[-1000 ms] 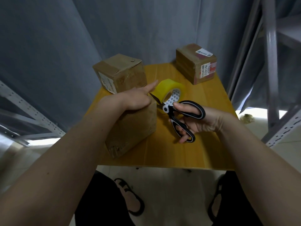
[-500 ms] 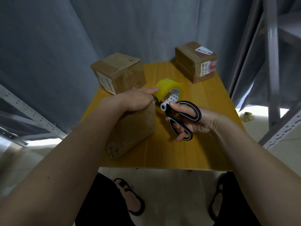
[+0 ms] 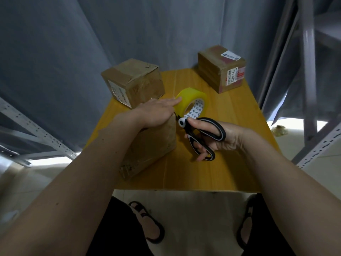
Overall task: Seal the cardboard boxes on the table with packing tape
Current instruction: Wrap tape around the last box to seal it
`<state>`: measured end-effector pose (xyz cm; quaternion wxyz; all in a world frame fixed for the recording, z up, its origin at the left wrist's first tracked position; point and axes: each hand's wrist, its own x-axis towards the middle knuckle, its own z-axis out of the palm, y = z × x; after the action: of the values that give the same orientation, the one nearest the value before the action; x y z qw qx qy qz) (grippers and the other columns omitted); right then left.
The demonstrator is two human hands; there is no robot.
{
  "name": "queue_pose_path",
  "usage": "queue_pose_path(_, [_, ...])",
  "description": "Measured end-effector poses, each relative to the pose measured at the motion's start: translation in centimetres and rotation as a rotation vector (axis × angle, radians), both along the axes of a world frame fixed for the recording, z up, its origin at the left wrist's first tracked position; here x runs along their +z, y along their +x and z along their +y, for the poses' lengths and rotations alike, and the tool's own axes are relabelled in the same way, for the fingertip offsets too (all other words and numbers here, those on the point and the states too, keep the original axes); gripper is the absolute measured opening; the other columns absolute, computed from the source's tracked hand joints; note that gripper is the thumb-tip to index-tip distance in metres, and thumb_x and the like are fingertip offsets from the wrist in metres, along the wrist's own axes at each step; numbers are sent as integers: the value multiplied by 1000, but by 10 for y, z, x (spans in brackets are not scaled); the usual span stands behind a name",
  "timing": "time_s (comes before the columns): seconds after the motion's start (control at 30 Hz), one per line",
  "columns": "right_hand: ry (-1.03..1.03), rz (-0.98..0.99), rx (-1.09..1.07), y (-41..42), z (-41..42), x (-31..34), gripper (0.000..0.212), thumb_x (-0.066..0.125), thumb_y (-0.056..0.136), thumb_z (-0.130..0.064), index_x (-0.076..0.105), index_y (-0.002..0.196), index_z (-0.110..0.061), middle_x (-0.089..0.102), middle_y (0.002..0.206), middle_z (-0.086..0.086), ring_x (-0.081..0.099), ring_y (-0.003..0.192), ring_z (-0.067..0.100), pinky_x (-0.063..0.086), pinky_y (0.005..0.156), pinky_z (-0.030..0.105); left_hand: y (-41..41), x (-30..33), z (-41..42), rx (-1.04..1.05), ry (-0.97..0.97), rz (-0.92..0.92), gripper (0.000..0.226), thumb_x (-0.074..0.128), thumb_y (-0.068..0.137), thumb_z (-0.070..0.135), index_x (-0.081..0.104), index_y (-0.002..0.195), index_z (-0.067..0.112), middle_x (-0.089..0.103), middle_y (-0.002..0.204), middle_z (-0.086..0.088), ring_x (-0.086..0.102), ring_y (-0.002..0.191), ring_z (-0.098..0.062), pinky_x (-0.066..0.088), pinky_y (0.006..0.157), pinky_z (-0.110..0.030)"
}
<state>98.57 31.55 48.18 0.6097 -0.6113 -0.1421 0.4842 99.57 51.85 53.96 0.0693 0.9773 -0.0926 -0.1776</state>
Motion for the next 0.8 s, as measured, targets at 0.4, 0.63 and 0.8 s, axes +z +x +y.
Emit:
queue_pose_path(0.4, [-503,-176,144,-4,-22,10,62,55,81,-62,55,105,-5,54,66,8,55,55,19,56,56,34,-2,0,3,-7,-99,-14,51,20,104,26,11,152,40,8,162,9,8,147,-14,-1,117,-34])
queue_pose_path(0.63, [-1065,-828,62,2,-16,13,66,79,75,-39,52,131,-18,57,124,5,56,109,25,50,85,33,1,-6,5,-37,-87,-45,50,16,105,29,8,153,39,7,162,9,7,148,-11,-1,120,-38])
queue_pose_path(0.8, [-886,-866,-238,6,-7,11,45,74,80,-42,65,113,-15,65,112,3,60,101,22,52,85,36,3,-12,10,-30,-75,-63,49,16,104,33,8,152,43,8,162,11,8,148,-13,3,121,-42])
